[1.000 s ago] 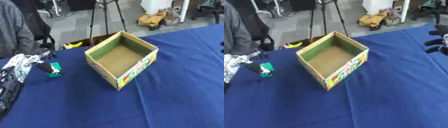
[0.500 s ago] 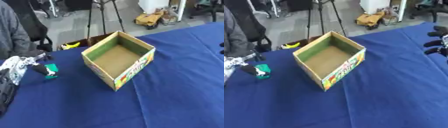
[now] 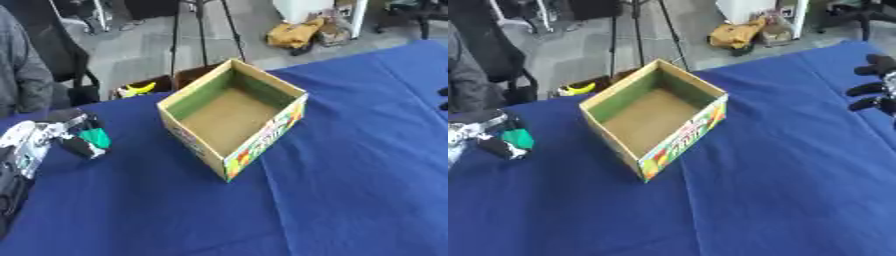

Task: Pick up objects on the table and place them in the box.

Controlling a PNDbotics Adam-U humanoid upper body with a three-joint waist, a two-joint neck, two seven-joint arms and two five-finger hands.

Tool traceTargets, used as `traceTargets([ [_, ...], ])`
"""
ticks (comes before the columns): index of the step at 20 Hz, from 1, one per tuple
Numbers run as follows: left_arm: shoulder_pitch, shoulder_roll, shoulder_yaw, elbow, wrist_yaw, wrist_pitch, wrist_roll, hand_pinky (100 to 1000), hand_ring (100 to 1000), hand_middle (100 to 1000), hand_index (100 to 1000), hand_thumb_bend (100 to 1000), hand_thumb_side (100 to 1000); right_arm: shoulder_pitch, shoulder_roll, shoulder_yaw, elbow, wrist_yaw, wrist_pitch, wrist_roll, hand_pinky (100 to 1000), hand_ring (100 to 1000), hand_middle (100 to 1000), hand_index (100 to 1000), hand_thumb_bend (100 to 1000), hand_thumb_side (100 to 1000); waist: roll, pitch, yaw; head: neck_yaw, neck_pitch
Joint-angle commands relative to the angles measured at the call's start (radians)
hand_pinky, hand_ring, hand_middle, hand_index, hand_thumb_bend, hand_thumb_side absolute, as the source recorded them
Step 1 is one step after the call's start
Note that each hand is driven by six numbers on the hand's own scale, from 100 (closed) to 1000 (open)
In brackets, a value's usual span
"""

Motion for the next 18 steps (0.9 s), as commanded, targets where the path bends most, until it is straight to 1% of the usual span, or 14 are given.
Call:
traceTargets([
  [1,-0.012,0.041,0.006,-0.006,0.007,-0.001,-0.005,762,741,706,788,396,305,-0.02,-0.026,-0.006,-0.007,-0.005,0.0,0.002,531,626,725,859,100,848,-0.008,-0.017,0.0,-0.004,-0.012],
  [5,-0.012,0.046,0.0,-0.008,0.007,-0.003,-0.048,779,757,727,799,421,313,-0.018,-0.025,-0.006,-0.006,-0.005,0.0,0.002,531,626,725,859,100,847,-0.01,-0.022,-0.003,-0.006,-0.01],
  [8,-0.014,0.051,-0.003,-0.012,-0.005,-0.001,-0.093,786,763,734,801,409,307,-0.017,-0.023,-0.007,-0.005,-0.005,-0.001,0.002,532,626,725,859,100,845,-0.013,-0.028,-0.004,-0.005,-0.009],
  [9,-0.014,0.053,-0.004,-0.014,-0.009,-0.001,-0.106,787,764,735,801,372,297,-0.016,-0.023,-0.007,-0.005,-0.004,-0.001,0.002,532,626,725,859,100,845,-0.013,-0.03,-0.004,-0.005,-0.008],
  [15,-0.012,0.062,-0.004,-0.018,-0.036,0.008,-0.166,784,762,733,793,240,253,-0.014,-0.021,-0.008,-0.003,-0.004,-0.001,0.003,532,626,725,858,100,845,-0.015,-0.037,-0.005,-0.007,-0.006],
  [16,-0.012,0.063,-0.004,-0.018,-0.04,0.009,-0.171,782,761,733,792,225,245,-0.013,-0.021,-0.008,-0.002,-0.004,-0.001,0.003,532,626,725,858,100,845,-0.015,-0.037,-0.005,-0.008,-0.006],
  [18,-0.011,0.064,-0.004,-0.018,-0.046,0.01,-0.181,781,760,733,791,223,241,-0.013,-0.021,-0.008,-0.002,-0.004,-0.001,0.002,532,627,725,858,100,847,-0.015,-0.038,-0.006,-0.009,-0.004],
])
